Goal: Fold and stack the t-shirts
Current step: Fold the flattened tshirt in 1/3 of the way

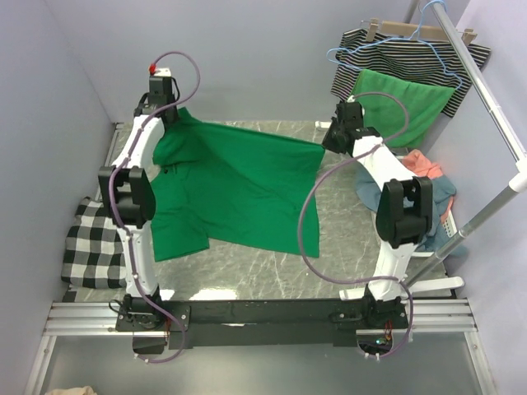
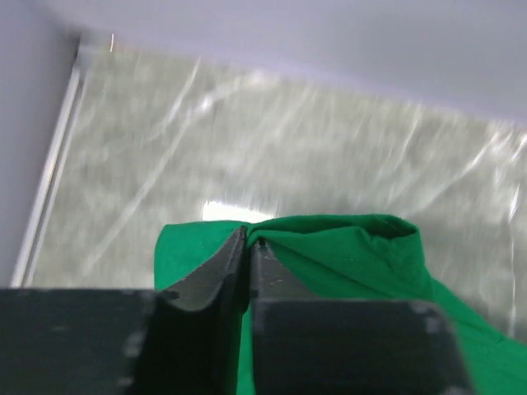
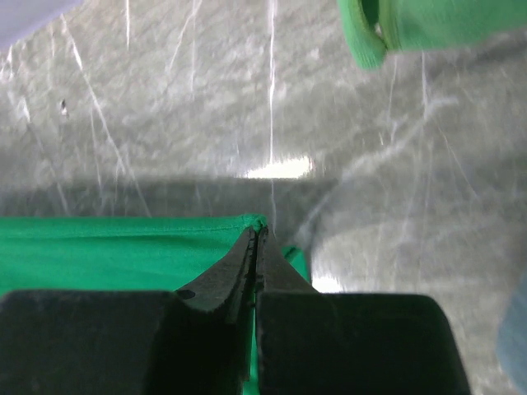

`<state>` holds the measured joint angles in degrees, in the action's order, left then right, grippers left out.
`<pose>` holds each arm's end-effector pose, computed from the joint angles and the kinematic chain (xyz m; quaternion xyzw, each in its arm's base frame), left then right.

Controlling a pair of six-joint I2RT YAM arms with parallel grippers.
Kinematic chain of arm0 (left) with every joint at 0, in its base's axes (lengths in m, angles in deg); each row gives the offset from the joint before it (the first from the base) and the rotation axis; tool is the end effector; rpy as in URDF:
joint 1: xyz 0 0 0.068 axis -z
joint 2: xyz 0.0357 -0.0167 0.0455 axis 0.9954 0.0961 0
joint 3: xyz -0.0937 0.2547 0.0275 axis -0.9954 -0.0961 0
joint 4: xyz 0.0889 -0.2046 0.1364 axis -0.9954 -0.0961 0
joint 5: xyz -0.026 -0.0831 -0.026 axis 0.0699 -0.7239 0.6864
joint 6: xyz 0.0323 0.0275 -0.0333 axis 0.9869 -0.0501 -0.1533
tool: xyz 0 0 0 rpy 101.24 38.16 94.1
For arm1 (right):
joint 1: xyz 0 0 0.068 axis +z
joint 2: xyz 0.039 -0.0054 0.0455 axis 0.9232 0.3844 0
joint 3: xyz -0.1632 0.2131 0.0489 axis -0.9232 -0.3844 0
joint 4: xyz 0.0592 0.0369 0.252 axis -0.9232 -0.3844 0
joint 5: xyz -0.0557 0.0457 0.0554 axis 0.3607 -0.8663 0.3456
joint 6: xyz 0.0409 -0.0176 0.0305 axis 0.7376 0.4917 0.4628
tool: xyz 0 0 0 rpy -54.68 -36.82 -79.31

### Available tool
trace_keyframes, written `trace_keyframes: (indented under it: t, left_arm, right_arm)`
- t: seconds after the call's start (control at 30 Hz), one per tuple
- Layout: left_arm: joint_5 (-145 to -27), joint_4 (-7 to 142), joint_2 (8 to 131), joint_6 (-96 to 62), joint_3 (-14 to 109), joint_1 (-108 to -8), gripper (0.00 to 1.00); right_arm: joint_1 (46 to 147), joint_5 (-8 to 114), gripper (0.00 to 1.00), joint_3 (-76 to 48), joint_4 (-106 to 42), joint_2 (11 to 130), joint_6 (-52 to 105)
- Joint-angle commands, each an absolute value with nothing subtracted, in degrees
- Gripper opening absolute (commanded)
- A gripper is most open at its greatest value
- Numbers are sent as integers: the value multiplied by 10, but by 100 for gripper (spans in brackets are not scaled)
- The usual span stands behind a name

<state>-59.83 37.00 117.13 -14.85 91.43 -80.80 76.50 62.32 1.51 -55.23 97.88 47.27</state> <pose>0.5022 -0.0213 0.3031 -0.1167 0.8727 0.0858 0.4663 0.4325 0.0683 0.2746 0.1537 0.8982 0.1157 0.3953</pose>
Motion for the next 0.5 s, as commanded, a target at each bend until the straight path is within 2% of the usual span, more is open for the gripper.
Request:
trace_keyframes:
  t: [0.0,0.1,0.27,0.4,0.47]
  left_arm:
    - [-624,439,1221,-61,1015,-820,15]
    - [-638,503,1235,-32,1007,-820,16]
    - [-641,590,1250,-5,971,-820,26]
    - [-643,614,1306,36,1016,-820,30]
    - [-606,624,1329,55,1051,-820,32]
  right_arm:
    - [746,661,0,83,-563,1017,473]
    - [744,658,0,134,-574,1059,472]
    - [744,648,0,194,-579,1114,474]
    - [741,649,0,238,-578,1136,474]
    - [739,655,0,253,-585,1148,477]
